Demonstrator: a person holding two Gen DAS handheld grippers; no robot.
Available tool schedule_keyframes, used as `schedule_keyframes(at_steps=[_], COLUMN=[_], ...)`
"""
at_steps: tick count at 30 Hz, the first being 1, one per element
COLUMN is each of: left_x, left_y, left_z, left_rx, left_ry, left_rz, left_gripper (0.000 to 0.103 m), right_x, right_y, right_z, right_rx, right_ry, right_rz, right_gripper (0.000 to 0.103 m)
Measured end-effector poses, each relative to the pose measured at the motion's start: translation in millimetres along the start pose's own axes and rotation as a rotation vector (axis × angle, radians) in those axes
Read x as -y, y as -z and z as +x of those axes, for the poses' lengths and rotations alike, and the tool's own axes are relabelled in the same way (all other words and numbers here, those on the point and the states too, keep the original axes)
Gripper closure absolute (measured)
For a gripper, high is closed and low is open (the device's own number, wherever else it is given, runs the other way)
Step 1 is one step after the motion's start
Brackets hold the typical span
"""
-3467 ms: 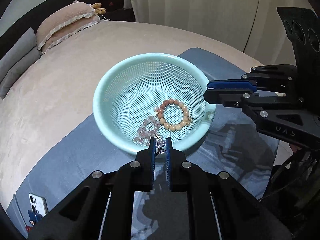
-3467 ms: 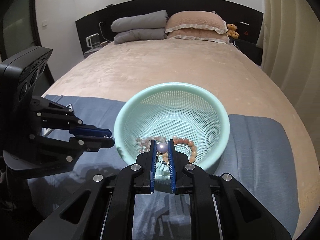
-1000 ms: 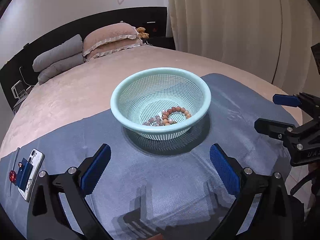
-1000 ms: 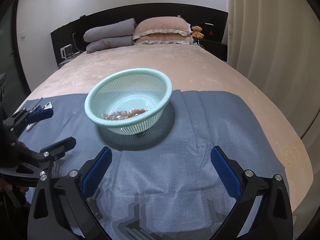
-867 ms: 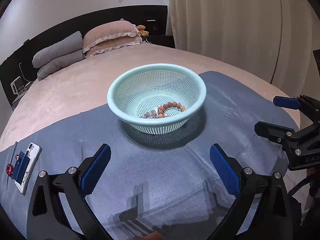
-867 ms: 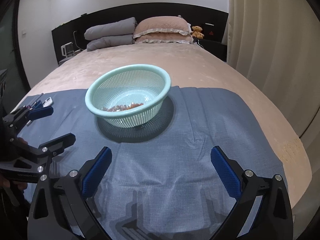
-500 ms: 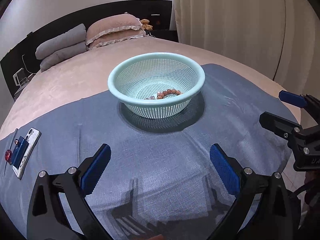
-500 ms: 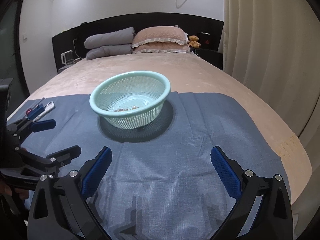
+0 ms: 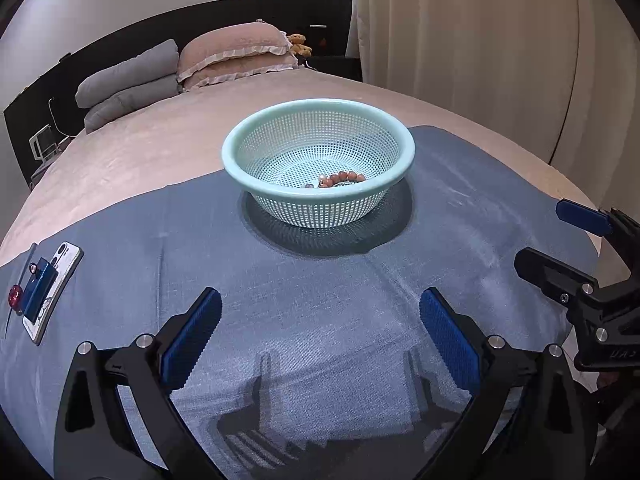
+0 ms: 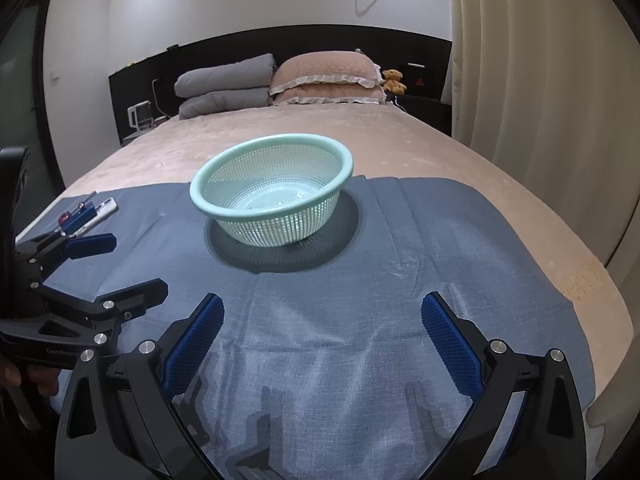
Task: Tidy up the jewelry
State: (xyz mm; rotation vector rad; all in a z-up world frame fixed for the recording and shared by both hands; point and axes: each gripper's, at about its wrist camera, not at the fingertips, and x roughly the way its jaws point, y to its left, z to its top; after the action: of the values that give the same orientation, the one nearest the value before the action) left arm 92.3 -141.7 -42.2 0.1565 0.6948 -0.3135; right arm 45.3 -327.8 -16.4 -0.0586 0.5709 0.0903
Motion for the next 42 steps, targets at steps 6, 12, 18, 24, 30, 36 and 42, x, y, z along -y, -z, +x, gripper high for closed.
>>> schedule_keyframes(at_steps=[6,12,18,24,30,36,42], left_x=[1,0,-2,-1,3,9,11], left_y=[-3,-1,-1,1,3,1,0], left_z=[0,1,-2,-2,-1,-2,-3], left_rx=[0.005,-0.001,0.01,0.009,0.005,0.013,0.01], left_ry=[-0.019,-0.016,0.001,-0.006,-0.004,0.011,0.01], left_rz=[0.006,-0.002,-0.016,-0.002,0.01,0.038,0.038], left_gripper=[0.006,0.006,0.006,0.006,0.006,0.006,0.006], right_x=[-1,-2,1,1,2,4,4], right_y=[2,3,4,5,4,5,5], right_z=[1,2,1,3,4,4,5], right_rx=[0.002,-0.008,-0.005,-0.01,-0.011,-0.015,-0.021], right_ry=[0.007,0.002,-0.007,-0.01,-0.015,-0.018,-0.021], right_rz=[-0.008,-0.011,-0.004,0.001,-0.002,0.009,0.013], right_gripper=[0.008,0.008,0.008,0.008,0.008,0.008,0.008])
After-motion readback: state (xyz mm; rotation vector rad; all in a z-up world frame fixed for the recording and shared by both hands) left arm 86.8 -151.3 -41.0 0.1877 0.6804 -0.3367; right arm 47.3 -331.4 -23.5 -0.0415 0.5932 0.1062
